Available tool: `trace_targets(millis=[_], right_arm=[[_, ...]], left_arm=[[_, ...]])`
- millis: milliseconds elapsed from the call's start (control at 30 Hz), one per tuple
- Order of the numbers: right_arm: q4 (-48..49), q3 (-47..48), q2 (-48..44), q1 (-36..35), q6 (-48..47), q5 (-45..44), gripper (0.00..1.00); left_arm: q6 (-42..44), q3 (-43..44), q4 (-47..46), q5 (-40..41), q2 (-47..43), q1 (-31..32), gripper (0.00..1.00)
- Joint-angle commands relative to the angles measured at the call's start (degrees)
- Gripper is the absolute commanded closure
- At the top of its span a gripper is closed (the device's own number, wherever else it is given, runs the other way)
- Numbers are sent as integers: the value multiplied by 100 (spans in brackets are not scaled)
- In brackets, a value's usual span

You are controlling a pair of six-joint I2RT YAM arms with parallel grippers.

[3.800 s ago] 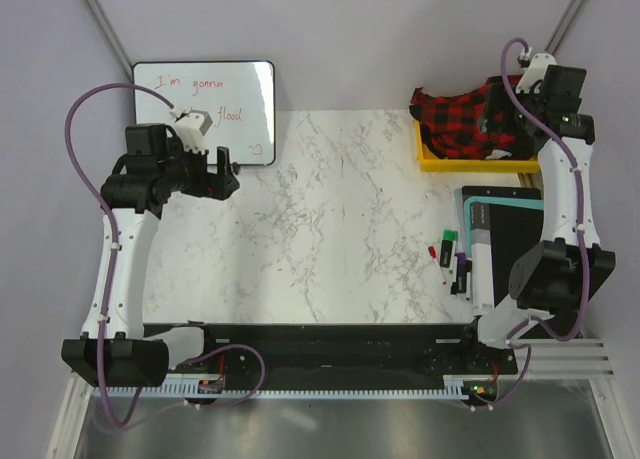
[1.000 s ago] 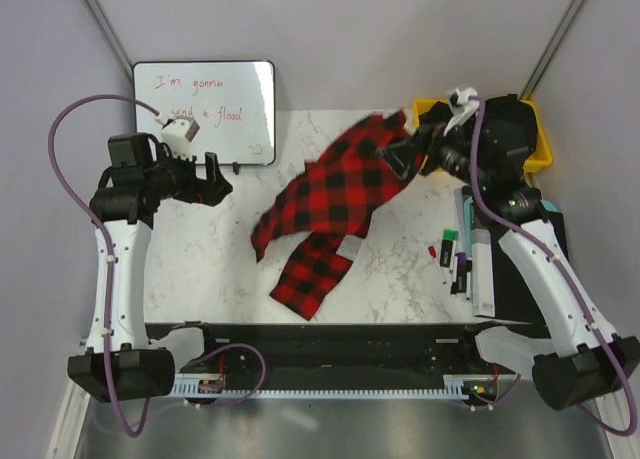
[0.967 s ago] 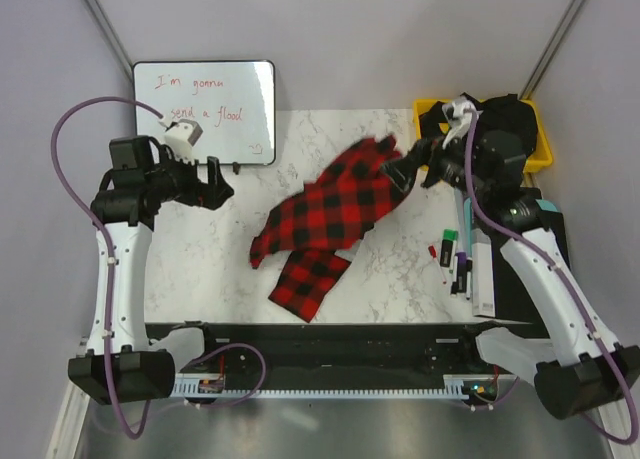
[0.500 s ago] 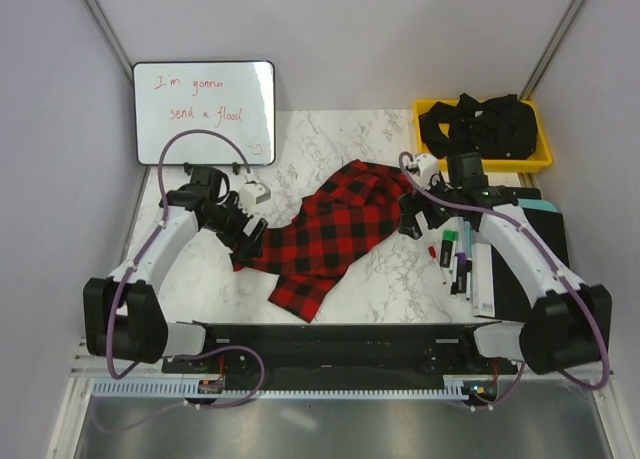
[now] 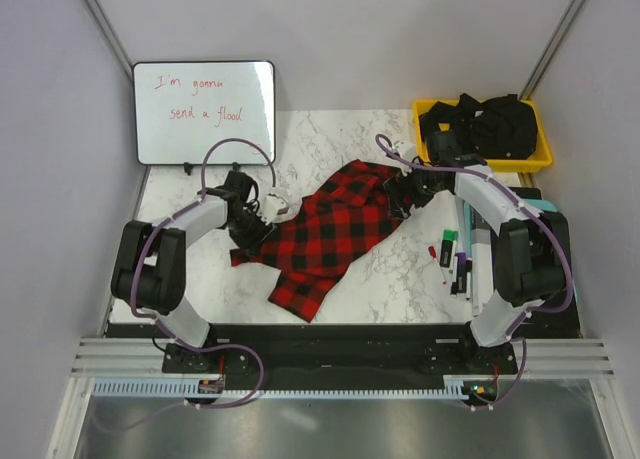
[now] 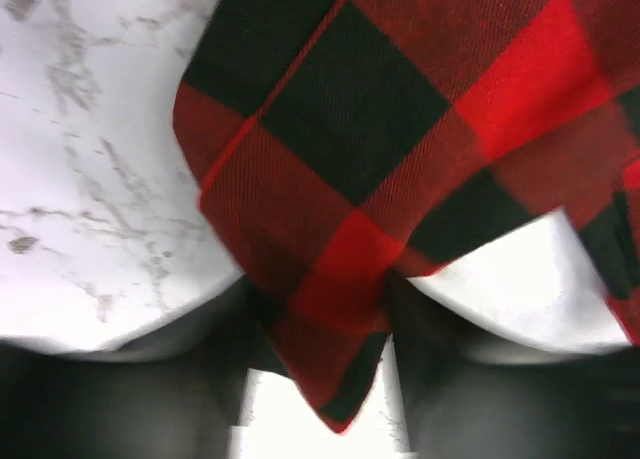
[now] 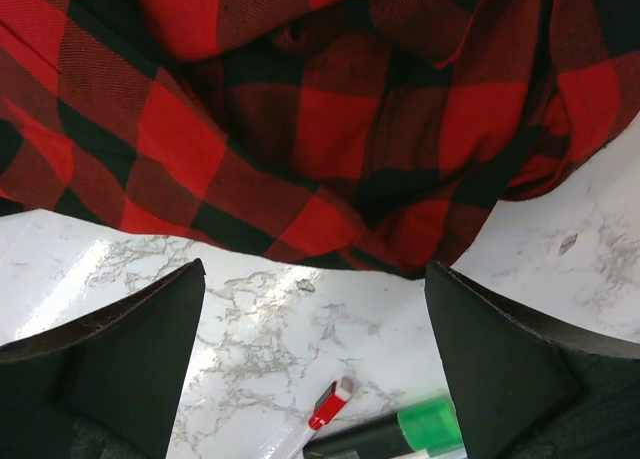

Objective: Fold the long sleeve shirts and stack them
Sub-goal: Flatten the shirt out

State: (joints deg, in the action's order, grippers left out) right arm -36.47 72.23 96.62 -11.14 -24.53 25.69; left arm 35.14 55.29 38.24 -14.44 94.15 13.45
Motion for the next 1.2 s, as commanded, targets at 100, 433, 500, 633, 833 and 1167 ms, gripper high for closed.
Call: trace_targets(millis=[100, 433, 500, 633, 833, 1167], right_arm=[[105, 248, 287, -143, -569, 550, 4], [175, 652, 621, -327, -877, 990, 33], [88, 740, 665, -380, -957, 1122, 28], [376, 793, 621, -591, -799, 1456, 26], [228, 1952, 1113, -557, -210, 1351, 65], [79, 3026, 1184, 58, 871, 1973, 45]], left_arm=[[-200, 929, 305, -22, -228, -272, 98], [-349, 3301, 1704, -982, -1188, -466, 98], [-437, 3567, 1783, -1008, -1197, -466, 98], [-525, 4015, 1907, -1062, -1180, -458, 98], [-797, 4727, 1950, -1060, -1118, -466, 98], [-1632, 6642, 1880, -1581, -1250, -449, 98]])
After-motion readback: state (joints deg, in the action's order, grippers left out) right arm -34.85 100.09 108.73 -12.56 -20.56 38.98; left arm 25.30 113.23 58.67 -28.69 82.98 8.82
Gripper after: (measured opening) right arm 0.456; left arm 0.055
